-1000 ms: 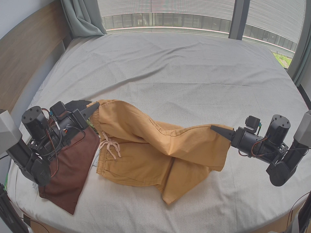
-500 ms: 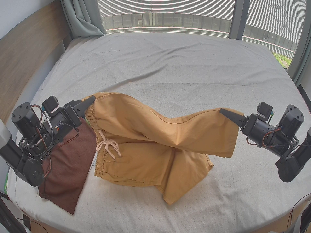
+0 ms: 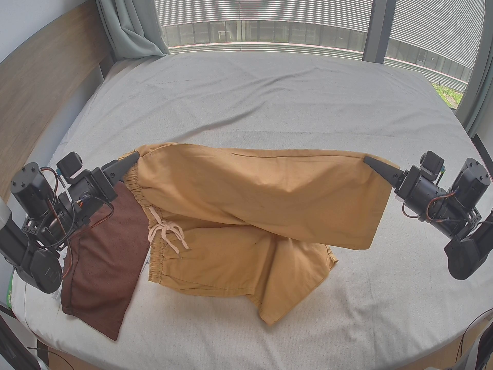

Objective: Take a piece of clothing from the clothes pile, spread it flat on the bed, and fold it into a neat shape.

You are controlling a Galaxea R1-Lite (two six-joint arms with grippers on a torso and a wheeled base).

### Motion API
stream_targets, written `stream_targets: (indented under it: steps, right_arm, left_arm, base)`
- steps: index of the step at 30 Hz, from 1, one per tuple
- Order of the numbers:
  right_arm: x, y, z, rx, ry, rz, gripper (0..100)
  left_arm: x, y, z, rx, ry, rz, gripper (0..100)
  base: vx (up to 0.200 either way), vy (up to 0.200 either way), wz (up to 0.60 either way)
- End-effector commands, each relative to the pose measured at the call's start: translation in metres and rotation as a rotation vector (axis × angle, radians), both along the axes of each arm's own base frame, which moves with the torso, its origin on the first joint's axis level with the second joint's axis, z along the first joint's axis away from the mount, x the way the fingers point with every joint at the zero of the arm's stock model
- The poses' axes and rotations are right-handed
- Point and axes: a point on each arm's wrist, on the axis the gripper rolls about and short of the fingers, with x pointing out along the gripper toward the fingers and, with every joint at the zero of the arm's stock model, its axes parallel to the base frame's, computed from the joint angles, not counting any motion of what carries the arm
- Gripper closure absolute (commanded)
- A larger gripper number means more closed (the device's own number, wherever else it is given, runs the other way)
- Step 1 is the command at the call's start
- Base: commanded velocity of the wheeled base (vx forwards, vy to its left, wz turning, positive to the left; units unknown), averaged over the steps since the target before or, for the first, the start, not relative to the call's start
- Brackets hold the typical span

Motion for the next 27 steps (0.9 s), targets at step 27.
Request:
stream_targets:
  steps: [27]
  right_arm:
    - [0.0063,-0.0077,0.0028,0.004,-0.016,-0.029,100]
  left_arm:
    - [0.0074,0.0086,-0.0086,0.002,0.026,0.033,100]
  base:
    - [0.0,0.0,0.0]
